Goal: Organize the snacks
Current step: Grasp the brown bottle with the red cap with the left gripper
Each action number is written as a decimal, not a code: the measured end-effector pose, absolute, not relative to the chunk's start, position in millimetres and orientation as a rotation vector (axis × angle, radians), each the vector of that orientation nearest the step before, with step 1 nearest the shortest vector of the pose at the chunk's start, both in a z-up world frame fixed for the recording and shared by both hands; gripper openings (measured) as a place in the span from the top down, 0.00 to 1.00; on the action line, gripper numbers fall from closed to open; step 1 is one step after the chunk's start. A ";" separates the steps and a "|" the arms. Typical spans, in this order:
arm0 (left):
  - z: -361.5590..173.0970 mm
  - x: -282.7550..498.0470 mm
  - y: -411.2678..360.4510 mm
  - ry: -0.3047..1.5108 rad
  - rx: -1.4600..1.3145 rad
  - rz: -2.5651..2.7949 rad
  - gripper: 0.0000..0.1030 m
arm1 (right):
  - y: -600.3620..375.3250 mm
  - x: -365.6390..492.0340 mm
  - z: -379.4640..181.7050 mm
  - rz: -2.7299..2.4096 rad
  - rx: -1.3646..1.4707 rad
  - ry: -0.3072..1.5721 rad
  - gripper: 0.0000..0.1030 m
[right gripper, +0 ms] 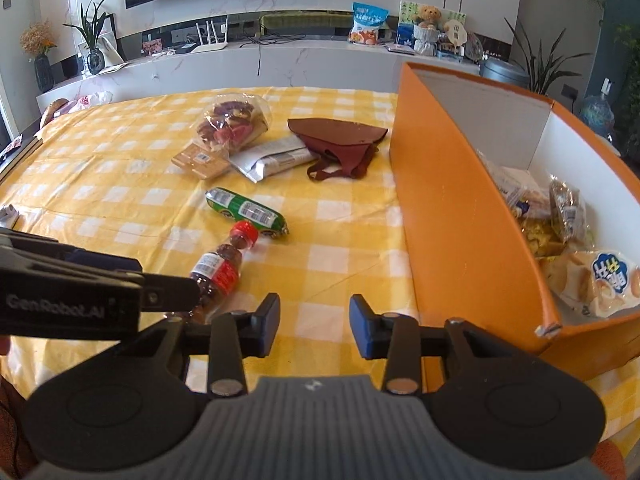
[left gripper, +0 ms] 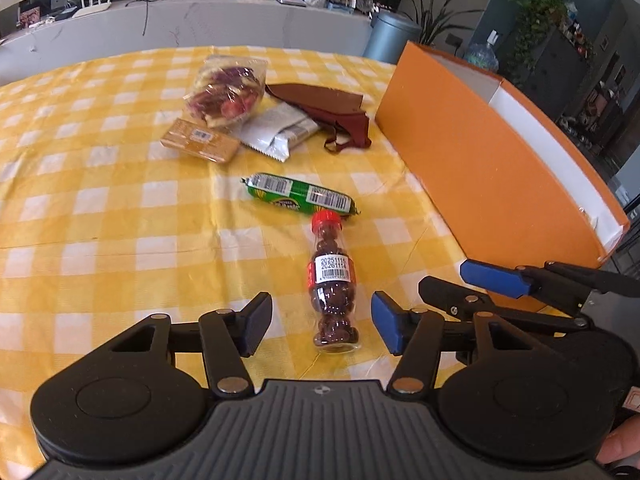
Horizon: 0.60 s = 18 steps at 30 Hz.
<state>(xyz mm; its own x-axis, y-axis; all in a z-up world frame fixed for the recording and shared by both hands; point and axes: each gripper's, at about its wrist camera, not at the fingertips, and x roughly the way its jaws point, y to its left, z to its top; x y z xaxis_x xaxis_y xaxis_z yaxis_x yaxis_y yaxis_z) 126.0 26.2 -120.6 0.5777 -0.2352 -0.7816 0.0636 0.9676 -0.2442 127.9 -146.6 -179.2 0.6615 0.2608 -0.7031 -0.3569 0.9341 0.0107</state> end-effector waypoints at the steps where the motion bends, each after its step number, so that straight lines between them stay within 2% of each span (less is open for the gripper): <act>1: -123.5 128.2 24.8 0.949 -0.193 -0.178 0.37 | -148.2 130.0 -181.1 0.353 -0.130 0.778 0.64; 5: -130.9 137.0 20.3 0.968 -0.166 -0.164 0.41 | -151.8 137.0 -186.3 0.369 -0.126 0.788 0.66; 18: -124.4 142.7 39.7 0.960 -0.137 -0.103 0.41 | -146.0 146.7 -197.2 0.399 -0.123 0.805 0.64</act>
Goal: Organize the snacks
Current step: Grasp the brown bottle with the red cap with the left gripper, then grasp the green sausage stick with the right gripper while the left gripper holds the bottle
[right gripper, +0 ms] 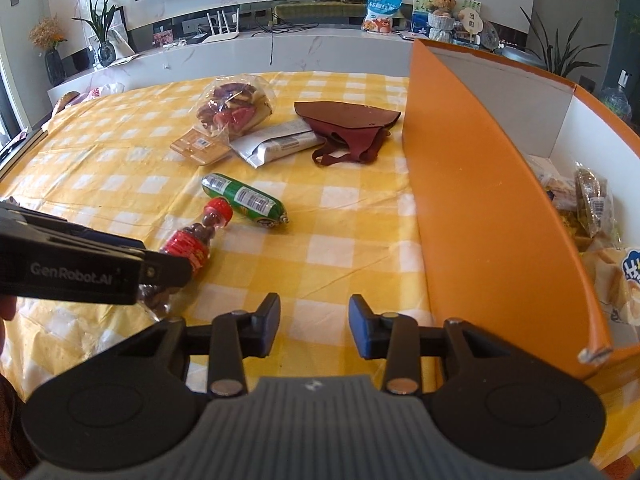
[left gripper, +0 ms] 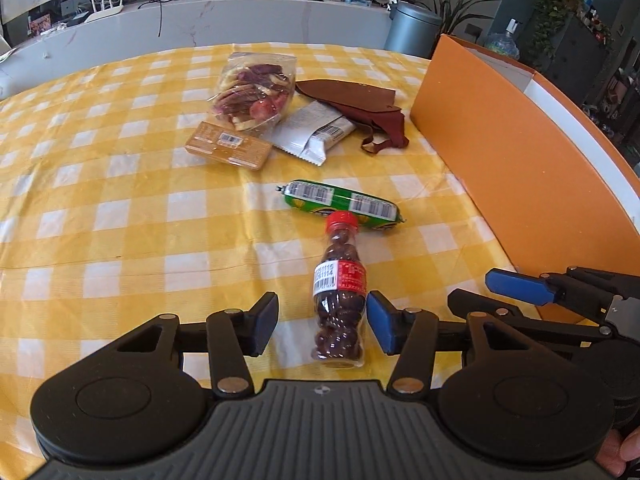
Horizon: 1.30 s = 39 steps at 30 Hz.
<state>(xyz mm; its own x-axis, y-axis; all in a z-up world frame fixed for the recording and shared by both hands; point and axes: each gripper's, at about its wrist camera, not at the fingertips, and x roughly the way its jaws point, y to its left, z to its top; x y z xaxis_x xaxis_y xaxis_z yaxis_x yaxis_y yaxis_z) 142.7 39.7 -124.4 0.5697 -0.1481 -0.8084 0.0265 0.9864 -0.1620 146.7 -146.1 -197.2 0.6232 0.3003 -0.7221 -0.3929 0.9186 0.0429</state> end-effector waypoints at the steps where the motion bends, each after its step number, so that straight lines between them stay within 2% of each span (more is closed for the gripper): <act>1: -126.3 143.6 39.8 0.968 -0.133 -0.097 0.41 | -145.7 147.7 -197.7 0.400 -0.119 0.808 0.64; 11: -134.5 148.0 13.5 0.926 0.068 -0.091 0.52 | -144.8 150.3 -199.1 0.401 -0.114 0.819 0.63; 19: -136.1 154.2 0.5 0.893 0.116 -0.099 0.53 | -141.2 151.3 -203.2 0.413 -0.134 0.825 0.63; 21: -136.1 155.1 3.7 0.896 0.083 -0.106 0.66 | -140.4 153.4 -203.0 0.410 -0.146 0.823 0.63; 34: -115.7 137.8 49.6 0.866 -0.064 -0.003 0.66 | -110.8 176.3 -190.0 0.530 -0.288 0.686 0.62; 39: -113.9 139.4 64.3 0.865 -0.106 0.022 0.66 | -91.1 198.8 -189.9 0.533 -0.310 0.662 0.53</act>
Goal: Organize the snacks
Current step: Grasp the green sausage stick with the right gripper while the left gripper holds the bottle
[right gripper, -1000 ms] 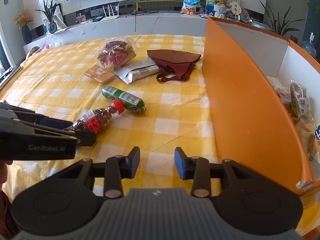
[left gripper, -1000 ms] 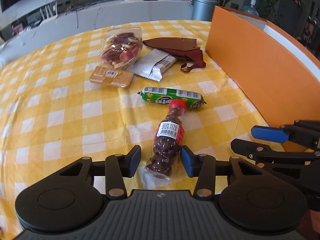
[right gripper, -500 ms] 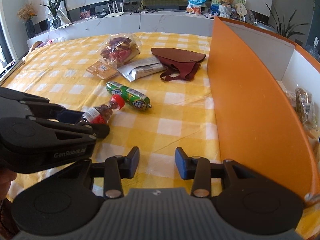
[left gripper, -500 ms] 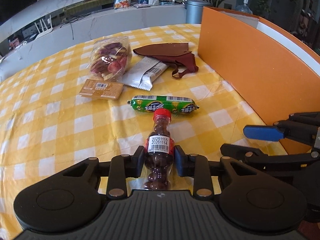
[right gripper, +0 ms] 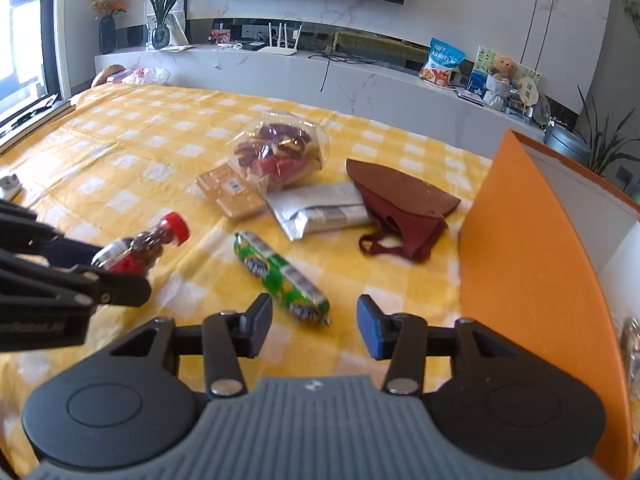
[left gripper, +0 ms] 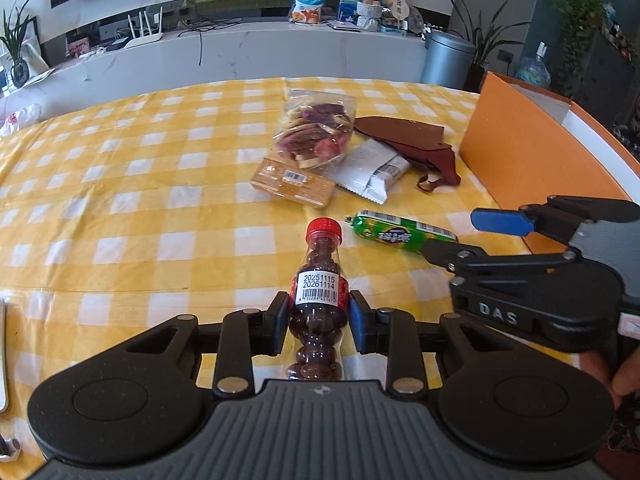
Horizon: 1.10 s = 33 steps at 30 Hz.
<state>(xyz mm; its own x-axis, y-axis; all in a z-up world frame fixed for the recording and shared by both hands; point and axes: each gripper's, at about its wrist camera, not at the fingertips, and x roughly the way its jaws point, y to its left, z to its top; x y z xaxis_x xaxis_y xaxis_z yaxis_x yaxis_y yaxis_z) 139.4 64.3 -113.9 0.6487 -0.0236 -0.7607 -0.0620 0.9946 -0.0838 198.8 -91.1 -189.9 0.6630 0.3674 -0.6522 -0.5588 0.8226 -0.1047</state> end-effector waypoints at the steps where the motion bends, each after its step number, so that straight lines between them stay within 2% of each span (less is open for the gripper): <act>1: -114.1 139.9 65.6 0.866 -0.108 0.025 0.66 | -87.0 202.9 -191.3 0.532 -0.312 0.659 0.50; 5: -117.0 140.6 69.7 0.873 -0.122 0.024 0.66 | -78.1 216.9 -199.8 0.545 -0.313 0.682 0.47; 12: -121.0 141.9 72.0 0.880 -0.136 0.017 0.66 | -74.1 223.8 -210.1 0.587 -0.262 0.726 0.48; 15: -122.4 143.3 74.1 0.884 -0.142 0.017 0.66 | -71.3 220.7 -209.7 0.610 -0.257 0.725 0.64; 16: -122.5 143.4 74.7 0.885 -0.144 0.018 0.66 | -69.4 218.5 -209.2 0.613 -0.265 0.721 0.74; 19: -122.9 143.1 76.7 0.885 -0.149 0.022 0.66 | -62.6 208.9 -206.8 0.628 -0.302 0.718 0.78; 24: -124.2 142.2 80.9 0.891 -0.158 0.034 0.66 | -61.9 187.5 -205.3 0.605 -0.307 0.724 0.80; 33: -126.2 138.1 78.0 0.902 -0.166 0.015 0.66 | -84.3 153.1 -198.3 0.570 -0.199 0.842 0.79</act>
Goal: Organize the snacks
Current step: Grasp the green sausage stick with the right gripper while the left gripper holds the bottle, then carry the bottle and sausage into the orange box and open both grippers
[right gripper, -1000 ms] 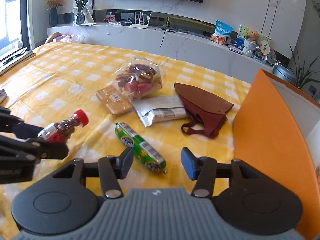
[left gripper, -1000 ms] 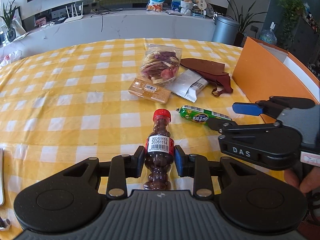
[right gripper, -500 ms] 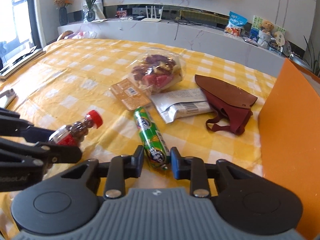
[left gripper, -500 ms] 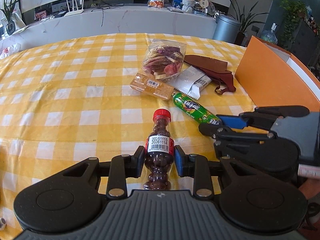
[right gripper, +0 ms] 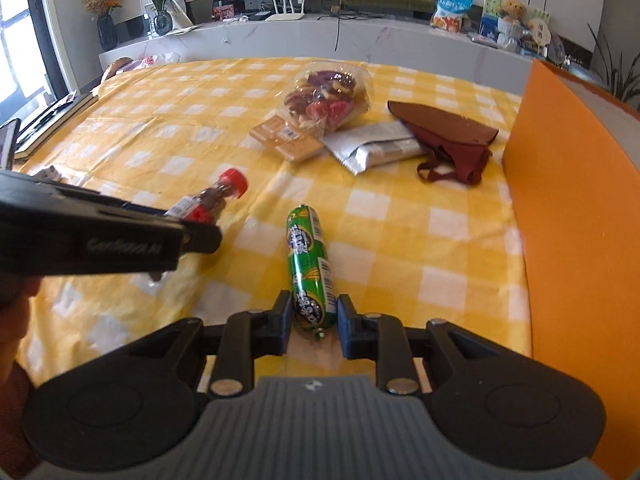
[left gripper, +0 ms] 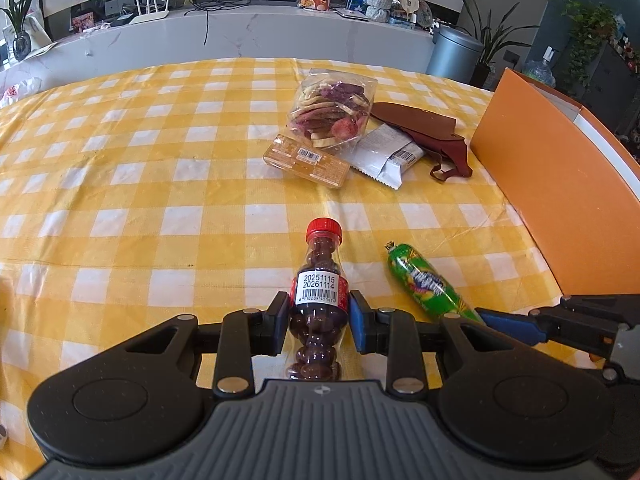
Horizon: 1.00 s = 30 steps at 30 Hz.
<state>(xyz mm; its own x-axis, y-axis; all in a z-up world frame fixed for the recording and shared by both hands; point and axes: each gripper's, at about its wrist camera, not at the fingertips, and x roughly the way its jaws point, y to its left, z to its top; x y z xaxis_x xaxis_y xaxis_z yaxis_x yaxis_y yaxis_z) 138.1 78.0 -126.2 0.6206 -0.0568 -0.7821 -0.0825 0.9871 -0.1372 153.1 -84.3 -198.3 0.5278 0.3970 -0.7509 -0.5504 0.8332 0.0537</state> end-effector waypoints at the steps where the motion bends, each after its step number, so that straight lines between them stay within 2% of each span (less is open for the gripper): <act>1: -126.4 137.9 77.7 0.904 -0.165 0.017 0.66 | -84.9 150.9 -198.2 0.581 -0.201 0.846 0.79; 3: -126.4 137.0 78.2 0.905 -0.169 0.019 0.66 | -85.1 148.5 -196.3 0.593 -0.211 0.821 0.72; 4: -126.2 136.4 78.8 0.905 -0.172 0.020 0.66 | -84.1 148.3 -195.5 0.588 -0.226 0.804 0.62; 5: -125.8 135.8 79.4 0.905 -0.174 0.022 0.66 | -82.1 149.1 -194.5 0.579 -0.246 0.788 0.59; 9: -125.0 134.2 81.4 0.907 -0.174 0.030 0.66 | -76.9 158.3 -195.3 0.587 -0.251 0.776 0.59; 11: -124.8 133.3 82.5 0.908 -0.175 0.033 0.66 | -75.0 162.7 -197.5 0.600 -0.235 0.788 0.62; 14: -124.4 131.9 82.9 0.910 -0.176 0.036 0.66 | -71.3 164.6 -201.3 0.602 -0.227 0.799 0.77; 15: -124.4 131.6 82.9 0.911 -0.176 0.036 0.66 | -70.7 163.4 -201.6 0.600 -0.231 0.790 0.79; 30: -95.7 114.8 70.7 0.851 -0.176 0.028 0.66 | -84.6 142.1 -181.0 0.590 -0.216 0.747 0.80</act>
<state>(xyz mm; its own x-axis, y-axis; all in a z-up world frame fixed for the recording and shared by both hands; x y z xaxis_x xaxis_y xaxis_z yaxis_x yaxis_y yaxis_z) 114.8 70.7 -95.7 0.6596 -0.0460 -0.7502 -0.0944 0.9851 -0.1435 142.1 -84.6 -181.0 0.5819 0.4261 -0.6927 -0.5749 0.8180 0.0203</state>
